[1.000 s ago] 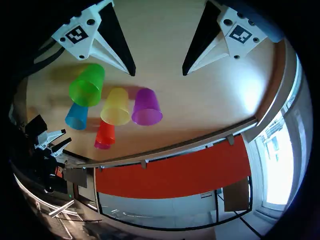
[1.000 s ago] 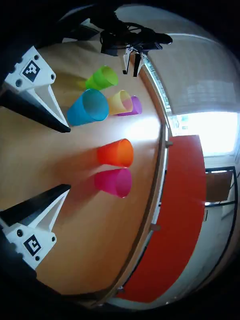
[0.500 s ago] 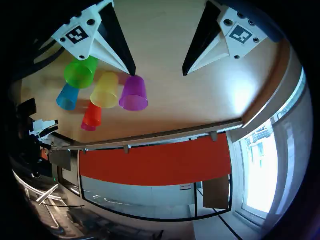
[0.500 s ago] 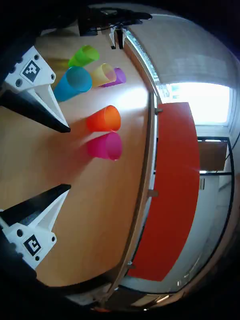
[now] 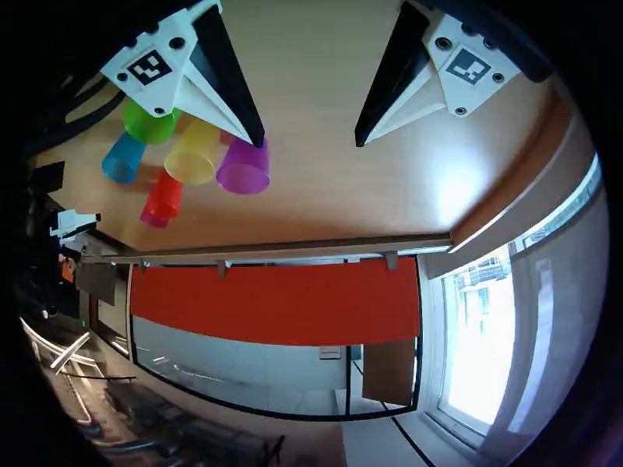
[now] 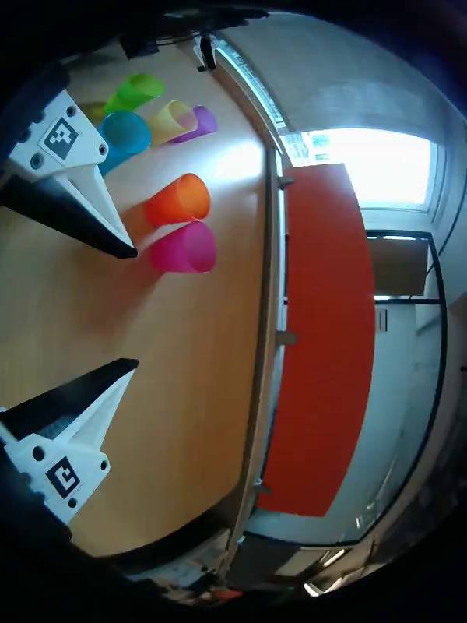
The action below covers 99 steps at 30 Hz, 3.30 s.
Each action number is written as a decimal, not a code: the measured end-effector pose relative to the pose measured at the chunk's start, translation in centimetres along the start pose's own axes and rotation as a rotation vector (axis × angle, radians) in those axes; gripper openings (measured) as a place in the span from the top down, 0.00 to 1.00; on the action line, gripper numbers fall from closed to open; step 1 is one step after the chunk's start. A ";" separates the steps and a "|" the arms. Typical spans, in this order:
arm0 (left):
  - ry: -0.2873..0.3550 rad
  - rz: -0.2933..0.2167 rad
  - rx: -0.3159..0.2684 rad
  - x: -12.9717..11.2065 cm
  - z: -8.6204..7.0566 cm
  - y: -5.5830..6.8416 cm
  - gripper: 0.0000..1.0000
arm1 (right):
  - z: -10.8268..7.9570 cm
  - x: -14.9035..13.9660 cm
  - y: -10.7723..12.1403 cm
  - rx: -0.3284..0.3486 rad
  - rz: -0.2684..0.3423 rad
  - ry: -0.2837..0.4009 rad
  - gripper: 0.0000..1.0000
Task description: Pour water
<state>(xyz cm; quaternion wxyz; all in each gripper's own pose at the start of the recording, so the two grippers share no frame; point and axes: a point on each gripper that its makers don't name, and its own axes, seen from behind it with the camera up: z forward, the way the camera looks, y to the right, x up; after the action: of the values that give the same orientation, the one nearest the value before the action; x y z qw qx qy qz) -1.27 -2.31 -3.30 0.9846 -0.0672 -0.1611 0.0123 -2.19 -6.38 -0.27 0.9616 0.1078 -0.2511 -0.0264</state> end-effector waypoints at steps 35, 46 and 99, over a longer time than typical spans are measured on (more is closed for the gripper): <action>0.316 -0.061 0.074 9.9 -0.8 1.4 0.14 | -5.0 7.3 4.5 -0.185 0.016 0.445 0.01; 0.361 -0.062 0.091 10.6 -1.0 1.6 0.14 | -5.8 8.3 4.2 -0.206 -0.073 0.480 0.00; 0.399 -0.058 0.135 3.9 1.4 1.4 0.14 | -5.7 8.1 3.7 -0.237 -0.069 0.459 0.00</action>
<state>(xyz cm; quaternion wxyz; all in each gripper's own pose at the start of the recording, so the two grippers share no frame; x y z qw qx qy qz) 2.00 -0.58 -0.96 0.9992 0.0027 0.0363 -0.0185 7.63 -2.51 -0.47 0.9978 0.0062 -0.0174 -0.0631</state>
